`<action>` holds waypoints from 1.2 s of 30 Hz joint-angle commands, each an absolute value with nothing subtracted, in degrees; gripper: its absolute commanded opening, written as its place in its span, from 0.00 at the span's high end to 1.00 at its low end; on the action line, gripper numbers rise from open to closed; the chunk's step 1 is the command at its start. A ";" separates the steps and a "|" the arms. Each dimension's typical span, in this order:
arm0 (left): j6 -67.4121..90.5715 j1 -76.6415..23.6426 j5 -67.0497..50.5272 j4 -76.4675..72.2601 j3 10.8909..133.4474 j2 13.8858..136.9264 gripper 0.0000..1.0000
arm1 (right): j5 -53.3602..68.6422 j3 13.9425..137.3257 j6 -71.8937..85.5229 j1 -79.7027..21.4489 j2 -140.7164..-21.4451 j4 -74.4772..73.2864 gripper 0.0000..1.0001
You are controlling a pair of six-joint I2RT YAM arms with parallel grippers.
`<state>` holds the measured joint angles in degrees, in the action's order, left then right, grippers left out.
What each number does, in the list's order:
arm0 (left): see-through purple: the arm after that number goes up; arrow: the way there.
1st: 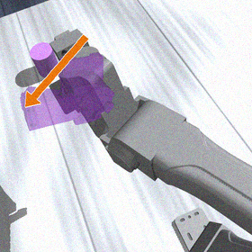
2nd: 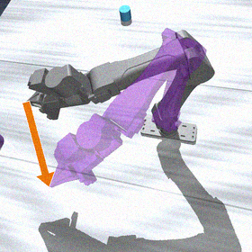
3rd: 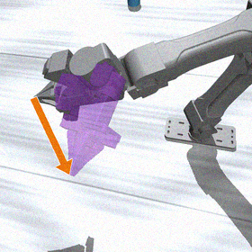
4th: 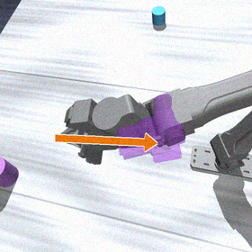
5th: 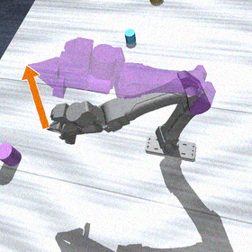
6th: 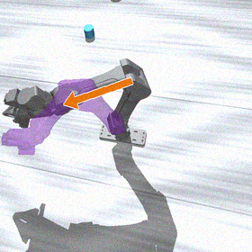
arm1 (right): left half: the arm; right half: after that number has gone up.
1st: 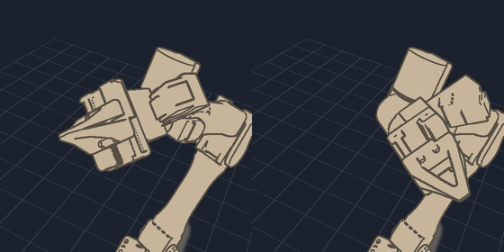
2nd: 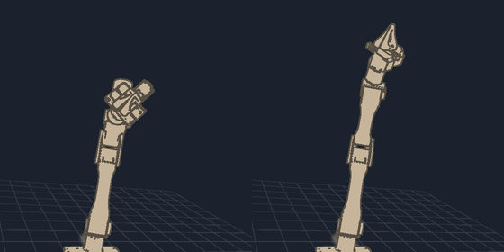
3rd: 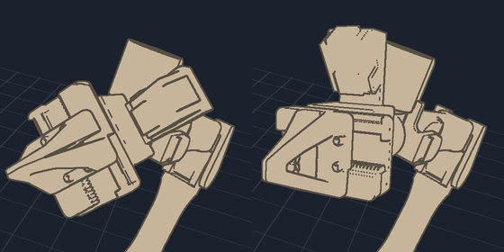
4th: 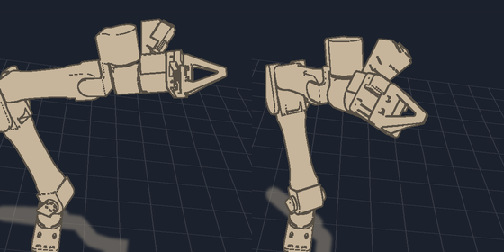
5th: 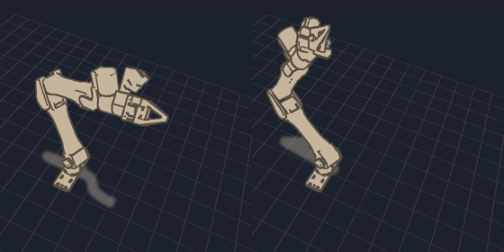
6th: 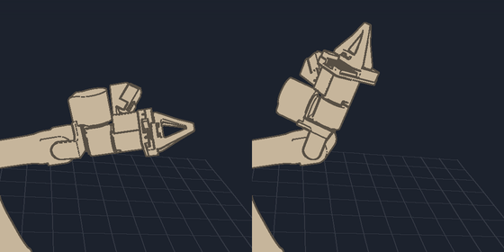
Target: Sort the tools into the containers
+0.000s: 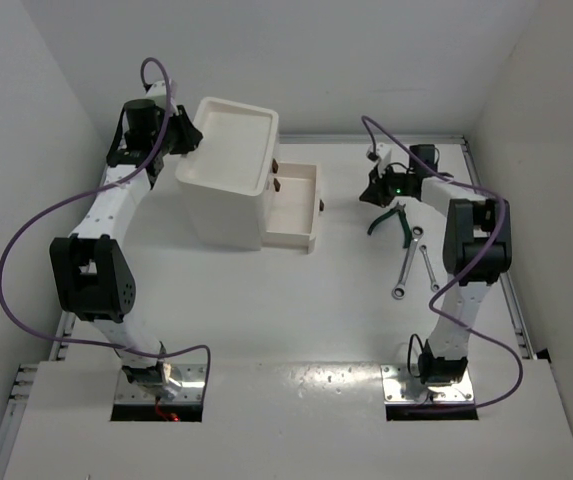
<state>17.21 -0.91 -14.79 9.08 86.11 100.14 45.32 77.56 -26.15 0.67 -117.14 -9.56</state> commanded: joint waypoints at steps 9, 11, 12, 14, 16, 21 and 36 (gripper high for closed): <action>18.28 -0.53 -15.91 28.04 78.66 109.78 1.00 | 51.42 80.85 -37.53 1.49 -113.64 -20.21 0.41; 18.28 -0.53 -15.91 28.04 78.66 109.78 1.00 | 51.42 86.44 -37.53 1.49 -116.62 -23.80 0.35; 17.76 -0.53 -15.91 28.04 78.66 109.78 1.00 | 50.63 88.75 -37.53 1.49 -117.76 -28.43 0.33; 17.75 -0.53 -15.39 28.04 78.66 109.78 1.00 | 49.49 93.77 -32.54 2.36 -119.62 -31.19 0.39; 17.75 -0.53 -15.38 28.04 78.66 109.16 1.00 | 46.70 93.09 -26.40 3.43 -118.49 -30.86 0.50; 17.75 -0.53 -14.85 27.52 76.73 107.23 1.00 | 27.99 93.95 -11.52 3.96 -111.19 -33.18 0.52; 18.28 -0.53 -15.47 26.98 76.11 106.61 1.00 | 20.57 89.30 -13.01 10.72 -111.09 -47.64 0.48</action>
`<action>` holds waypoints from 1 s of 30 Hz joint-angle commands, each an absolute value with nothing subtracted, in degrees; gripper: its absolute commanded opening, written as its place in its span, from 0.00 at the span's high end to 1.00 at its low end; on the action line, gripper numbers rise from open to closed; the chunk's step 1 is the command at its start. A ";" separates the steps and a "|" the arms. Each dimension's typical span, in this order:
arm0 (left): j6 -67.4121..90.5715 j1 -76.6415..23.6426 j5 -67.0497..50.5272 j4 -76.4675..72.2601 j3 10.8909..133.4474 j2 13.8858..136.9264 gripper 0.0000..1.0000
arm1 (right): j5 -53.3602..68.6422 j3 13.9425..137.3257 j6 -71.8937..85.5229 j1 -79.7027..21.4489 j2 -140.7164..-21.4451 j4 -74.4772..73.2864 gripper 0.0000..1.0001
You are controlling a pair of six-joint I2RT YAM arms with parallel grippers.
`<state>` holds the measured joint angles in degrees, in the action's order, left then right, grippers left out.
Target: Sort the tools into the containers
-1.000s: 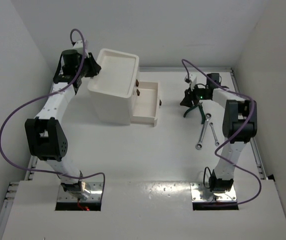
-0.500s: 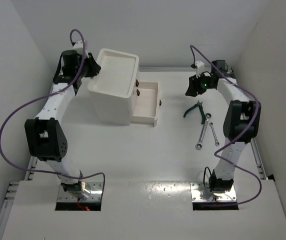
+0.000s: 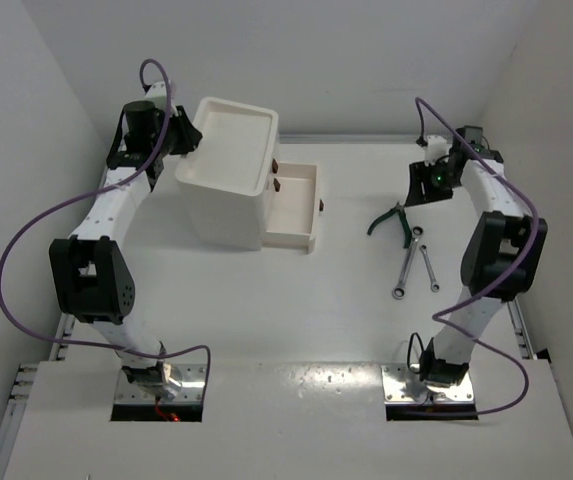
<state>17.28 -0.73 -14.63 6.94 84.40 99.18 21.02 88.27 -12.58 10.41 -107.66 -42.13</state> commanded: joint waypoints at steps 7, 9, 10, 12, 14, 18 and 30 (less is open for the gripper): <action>17.75 -0.53 -14.94 26.98 76.11 106.61 1.00 | 17.93 89.38 -13.89 9.93 -116.71 -45.26 0.51; 17.75 -0.53 -14.42 26.98 76.11 106.61 1.00 | 17.93 89.38 -13.89 9.93 -118.12 -45.26 0.52; 17.75 -0.53 -14.41 26.98 76.11 106.09 1.00 | 17.15 89.99 -13.89 9.93 -118.12 -45.26 0.52; 17.75 -0.53 -14.41 26.98 75.59 106.08 1.00 | 16.61 90.00 -14.41 9.93 -119.44 -44.74 0.52; 17.75 -0.53 -14.41 26.98 75.59 106.08 1.00 | 15.82 90.52 -14.41 9.93 -120.40 -44.03 0.52; 17.75 -0.53 -13.89 26.98 74.97 105.56 1.00 | 13.89 91.05 -14.41 9.32 -122.08 -42.72 0.53; 17.23 -0.53 -13.89 26.98 74.97 106.08 1.00 | 14.85 94.66 -15.72 7.73 -126.29 -41.57 0.56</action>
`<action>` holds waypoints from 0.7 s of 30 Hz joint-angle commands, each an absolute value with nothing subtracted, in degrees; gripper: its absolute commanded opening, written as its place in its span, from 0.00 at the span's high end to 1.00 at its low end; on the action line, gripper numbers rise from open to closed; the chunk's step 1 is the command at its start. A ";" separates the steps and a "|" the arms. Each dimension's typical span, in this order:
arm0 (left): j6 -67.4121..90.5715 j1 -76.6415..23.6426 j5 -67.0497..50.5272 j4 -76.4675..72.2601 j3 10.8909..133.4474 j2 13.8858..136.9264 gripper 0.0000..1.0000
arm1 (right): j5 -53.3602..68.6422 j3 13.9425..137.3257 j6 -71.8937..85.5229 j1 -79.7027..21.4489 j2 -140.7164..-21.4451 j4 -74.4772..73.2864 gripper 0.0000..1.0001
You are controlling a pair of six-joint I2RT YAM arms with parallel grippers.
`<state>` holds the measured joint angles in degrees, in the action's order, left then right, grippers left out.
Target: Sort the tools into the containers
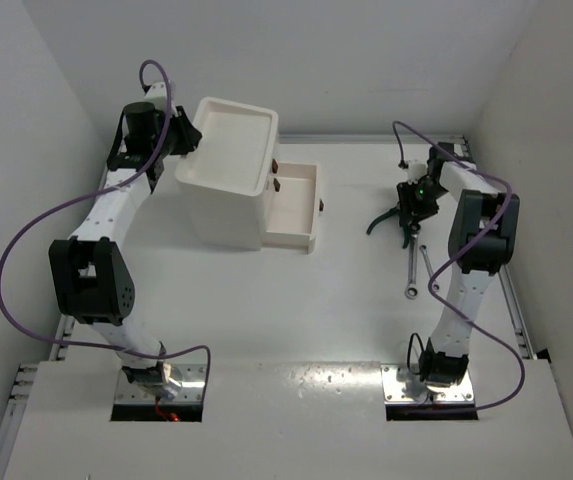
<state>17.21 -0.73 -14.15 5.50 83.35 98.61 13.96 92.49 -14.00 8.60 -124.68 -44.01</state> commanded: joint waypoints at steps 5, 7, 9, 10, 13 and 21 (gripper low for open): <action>17.23 -0.53 -13.89 26.98 74.97 106.08 1.00 | 16.78 95.27 -15.73 7.73 -125.78 -40.96 0.56; 17.23 -0.53 -13.89 26.98 74.97 106.08 1.00 | 16.79 94.58 -15.73 7.73 -124.46 -38.94 0.56; 16.70 -0.53 -14.41 26.98 74.97 106.08 1.00 | 16.79 93.96 -15.73 7.73 -123.93 -38.15 0.56; 16.70 -0.53 -14.41 26.98 74.97 106.08 1.00 | 16.79 93.96 -15.73 7.73 -123.93 -38.14 0.56; 16.70 -0.53 -14.41 26.98 74.97 106.08 1.00 | 16.79 93.43 -15.03 7.73 -122.61 -36.04 0.57; 16.70 -0.53 -14.41 26.98 75.50 106.61 1.00 | 16.79 93.96 -17.74 8.26 -126.12 -40.16 0.61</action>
